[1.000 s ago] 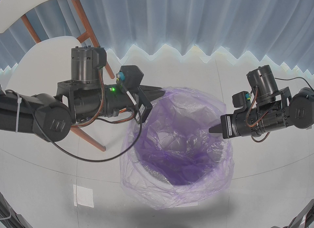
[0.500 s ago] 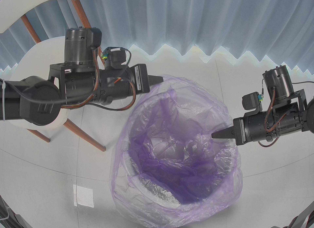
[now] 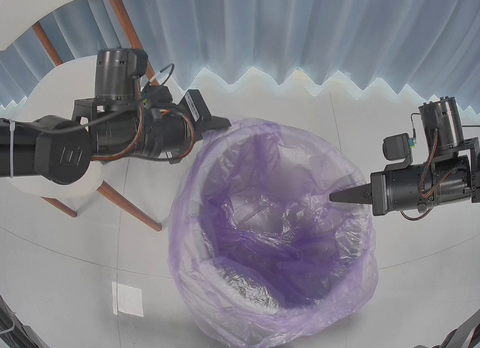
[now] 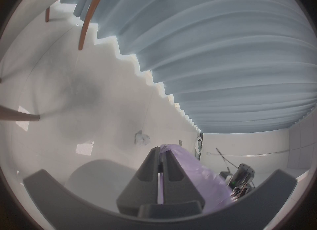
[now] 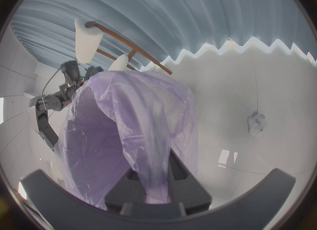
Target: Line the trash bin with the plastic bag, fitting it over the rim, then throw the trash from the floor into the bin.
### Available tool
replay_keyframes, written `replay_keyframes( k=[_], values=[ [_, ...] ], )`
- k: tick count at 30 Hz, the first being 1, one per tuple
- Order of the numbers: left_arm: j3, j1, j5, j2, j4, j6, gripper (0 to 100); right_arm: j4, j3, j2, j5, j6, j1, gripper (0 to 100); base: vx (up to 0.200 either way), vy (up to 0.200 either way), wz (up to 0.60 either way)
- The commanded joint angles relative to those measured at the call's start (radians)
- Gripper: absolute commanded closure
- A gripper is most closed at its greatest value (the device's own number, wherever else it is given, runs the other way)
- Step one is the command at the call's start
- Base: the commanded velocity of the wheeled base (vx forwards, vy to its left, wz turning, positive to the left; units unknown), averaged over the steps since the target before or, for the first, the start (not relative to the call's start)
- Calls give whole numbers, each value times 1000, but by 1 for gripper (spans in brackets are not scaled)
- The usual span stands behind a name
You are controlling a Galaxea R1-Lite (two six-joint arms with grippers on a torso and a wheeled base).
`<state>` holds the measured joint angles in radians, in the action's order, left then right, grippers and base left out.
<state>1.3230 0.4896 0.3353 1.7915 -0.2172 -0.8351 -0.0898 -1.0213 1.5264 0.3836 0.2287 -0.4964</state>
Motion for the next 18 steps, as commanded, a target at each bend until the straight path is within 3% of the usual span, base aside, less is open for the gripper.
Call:
replay_keyframes(
  k=[1, 7, 11, 14, 15, 18],
  values=[
    [-103, 11, 1, -20, -4, -1, 100, 15, -16, 0, 1, 9, 39, 100, 0, 0, 0],
    [-136, 15, -12, -26, -28, 1, 100, 15, -34, 5, 1, 31, 79, 100, 0, 0, 0],
    [-136, -5, -93, -20, -83, 1, 100, 16, -53, 14, 1, 32, 107, 100, 0, 0, 0],
    [-148, -11, -110, -20, -111, -2, 100, 16, -63, 18, 1, 34, 110, 100, 0, 0, 0],
    [-148, -13, -111, -20, -113, -2, 0, 16, -65, 18, 1, 37, 110, 100, 0, 0, 0],
    [-145, -36, -142, -15, -114, 2, 0, 16, -68, 18, 1, 52, 113, 100, 0, 0, 0]
  ],
)
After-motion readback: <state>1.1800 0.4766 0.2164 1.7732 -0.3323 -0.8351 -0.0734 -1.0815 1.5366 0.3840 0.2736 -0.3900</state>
